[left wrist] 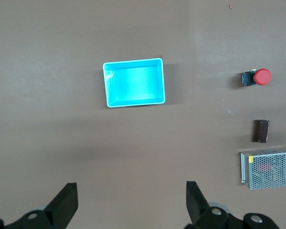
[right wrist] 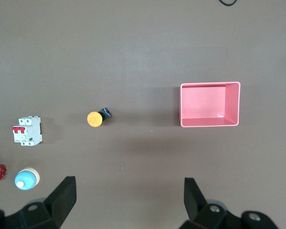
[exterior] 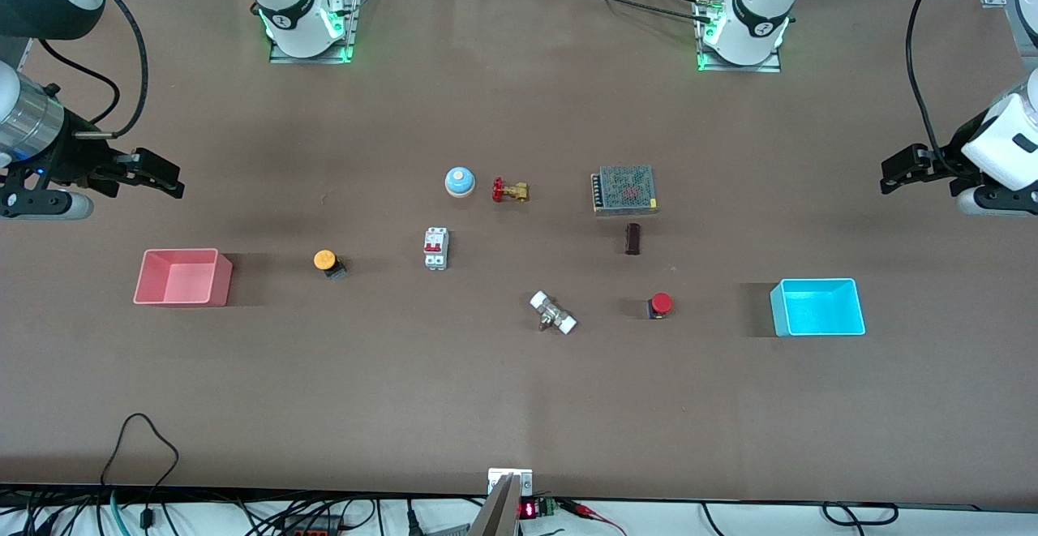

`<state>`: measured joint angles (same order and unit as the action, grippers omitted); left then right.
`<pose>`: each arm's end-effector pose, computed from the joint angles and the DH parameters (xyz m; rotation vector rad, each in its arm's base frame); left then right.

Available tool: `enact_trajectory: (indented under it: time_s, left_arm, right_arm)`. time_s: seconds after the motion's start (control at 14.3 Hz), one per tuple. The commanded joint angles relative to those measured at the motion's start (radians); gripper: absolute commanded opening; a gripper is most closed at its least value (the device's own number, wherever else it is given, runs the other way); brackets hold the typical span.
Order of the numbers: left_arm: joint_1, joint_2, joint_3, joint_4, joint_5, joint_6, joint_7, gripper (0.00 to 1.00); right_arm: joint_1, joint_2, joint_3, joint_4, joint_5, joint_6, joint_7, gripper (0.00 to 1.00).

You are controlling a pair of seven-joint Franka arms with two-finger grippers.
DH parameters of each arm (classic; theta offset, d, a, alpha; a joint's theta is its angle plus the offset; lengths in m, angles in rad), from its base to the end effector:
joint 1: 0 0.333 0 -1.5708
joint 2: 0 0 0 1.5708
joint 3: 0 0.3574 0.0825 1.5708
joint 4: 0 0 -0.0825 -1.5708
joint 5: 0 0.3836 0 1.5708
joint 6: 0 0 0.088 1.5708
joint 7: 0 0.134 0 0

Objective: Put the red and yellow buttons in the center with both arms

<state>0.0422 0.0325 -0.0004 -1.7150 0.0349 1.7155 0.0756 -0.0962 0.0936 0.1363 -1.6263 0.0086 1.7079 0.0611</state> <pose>0.5692 0.0280 0.5646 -3.1080 0.0612 0.0528 0.5929 0.0215 0.5712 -3.1207 0.0355 0.0190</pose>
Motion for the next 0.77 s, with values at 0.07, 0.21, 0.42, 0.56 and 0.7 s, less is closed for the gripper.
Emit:
enact_trajectory:
  time_s: [0.07, 0.21, 0.42, 0.56, 0.7]
  left_arm:
    - [-0.002, -0.003, -0.007, 0.032, -0.013, -0.037, 0.001, 1.0]
    - [-0.004, -0.003, -0.007, 0.032, -0.012, -0.037, 0.001, 1.0]
    - [-0.004, -0.003, -0.01, 0.034, -0.013, -0.037, 0.01, 1.0]
    - [-0.004, -0.003, -0.015, 0.035, -0.013, -0.037, 0.009, 1.0]
    - [-0.007, -0.003, -0.016, 0.043, -0.013, -0.039, 0.007, 1.0]
  right_arm:
    - [-0.007, -0.012, -0.009, 0.0, 0.022, -0.062, 0.0, 1.0]
    - [-0.01, -0.014, -0.018, 0.0, 0.021, -0.068, -0.009, 1.0]
    - [-0.008, -0.014, -0.023, 0.005, 0.021, -0.068, -0.004, 1.0]
    - [-0.005, -0.012, -0.021, 0.006, 0.017, -0.067, -0.001, 1.0]
    - [-0.003, -0.012, -0.021, 0.006, 0.016, -0.068, -0.001, 1.0]
